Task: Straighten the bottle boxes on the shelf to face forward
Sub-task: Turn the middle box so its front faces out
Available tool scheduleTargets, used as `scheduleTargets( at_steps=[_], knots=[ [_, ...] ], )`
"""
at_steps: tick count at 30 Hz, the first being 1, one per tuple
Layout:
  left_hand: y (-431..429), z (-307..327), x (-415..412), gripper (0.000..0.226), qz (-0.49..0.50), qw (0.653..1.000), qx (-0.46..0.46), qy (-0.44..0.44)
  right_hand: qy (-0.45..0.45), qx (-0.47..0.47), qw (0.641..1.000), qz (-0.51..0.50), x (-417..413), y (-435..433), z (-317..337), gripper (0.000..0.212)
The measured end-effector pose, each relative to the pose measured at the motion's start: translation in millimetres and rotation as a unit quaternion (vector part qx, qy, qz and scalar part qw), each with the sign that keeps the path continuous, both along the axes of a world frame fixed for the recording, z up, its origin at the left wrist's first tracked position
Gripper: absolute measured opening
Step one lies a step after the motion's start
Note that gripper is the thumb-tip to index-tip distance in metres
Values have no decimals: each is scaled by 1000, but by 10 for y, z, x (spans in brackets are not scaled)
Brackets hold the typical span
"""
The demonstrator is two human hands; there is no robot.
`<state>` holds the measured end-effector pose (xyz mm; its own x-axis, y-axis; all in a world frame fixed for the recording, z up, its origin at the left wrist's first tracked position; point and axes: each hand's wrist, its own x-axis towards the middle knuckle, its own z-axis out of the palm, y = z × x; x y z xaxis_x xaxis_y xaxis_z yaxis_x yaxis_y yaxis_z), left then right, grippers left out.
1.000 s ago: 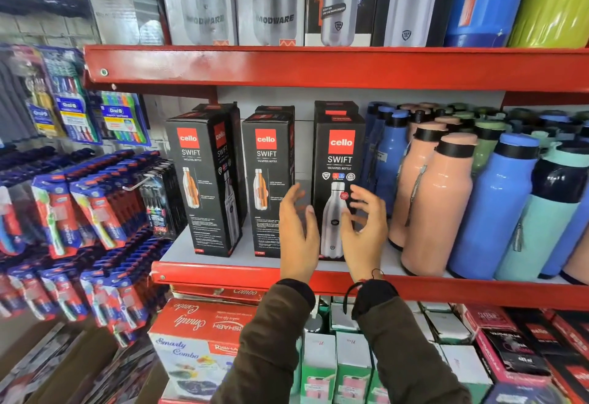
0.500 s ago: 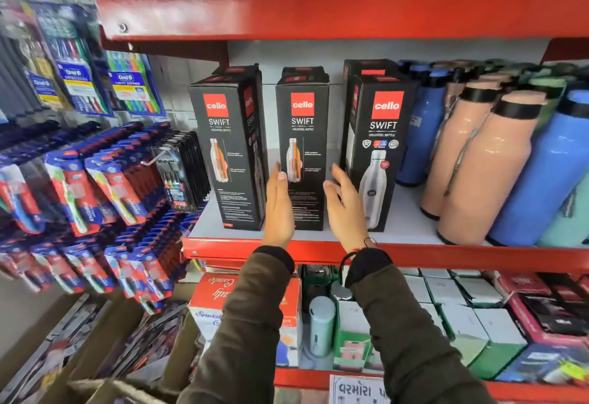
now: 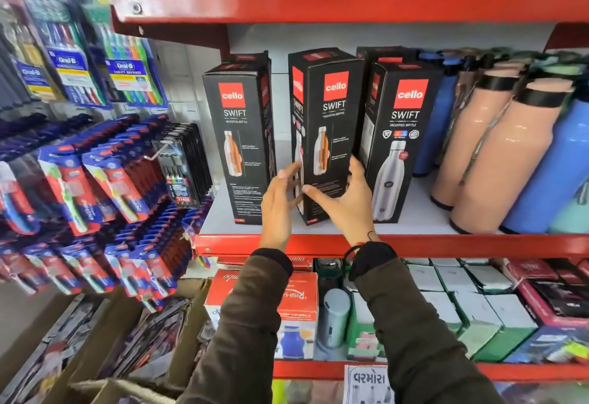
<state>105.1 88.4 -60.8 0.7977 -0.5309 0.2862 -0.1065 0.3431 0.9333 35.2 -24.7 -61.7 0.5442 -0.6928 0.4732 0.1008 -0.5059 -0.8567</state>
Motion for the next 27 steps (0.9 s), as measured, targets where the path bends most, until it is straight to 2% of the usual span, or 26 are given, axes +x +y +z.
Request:
scheduleTargets(
  at_steps=[2, 6, 8, 10, 14, 20, 27],
  knots=[
    [29, -2, 5, 45, 9, 1000, -6, -10, -2, 4, 1000, -21, 15, 0, 23, 99],
    [16, -2, 18, 39, 34, 998, -17, -43, -31, 22, 998, -42, 19, -10, 37, 88],
    [-24, -13, 40, 38, 52, 996, -18, -68, -29, 39, 998, -41, 10, -18, 65, 99],
    [-79, -31, 70, 40, 70, 994, 4, -84, -18, 40, 999, -30, -13, -39, 94, 104],
    [-196, -12, 163, 46, 52, 997, 44, -46, -4, 11, 1000, 4, -42, -65, 98, 93],
    [-219, -21, 253, 38, 83, 991, 88, -58, 21, -11, 998, 65, -51, -75, 104, 103],
    [-195, -104, 203, 31, 130, 981, 76, -121, 40, -44, 996, 73, -27, -55, 63, 80]
  ],
)
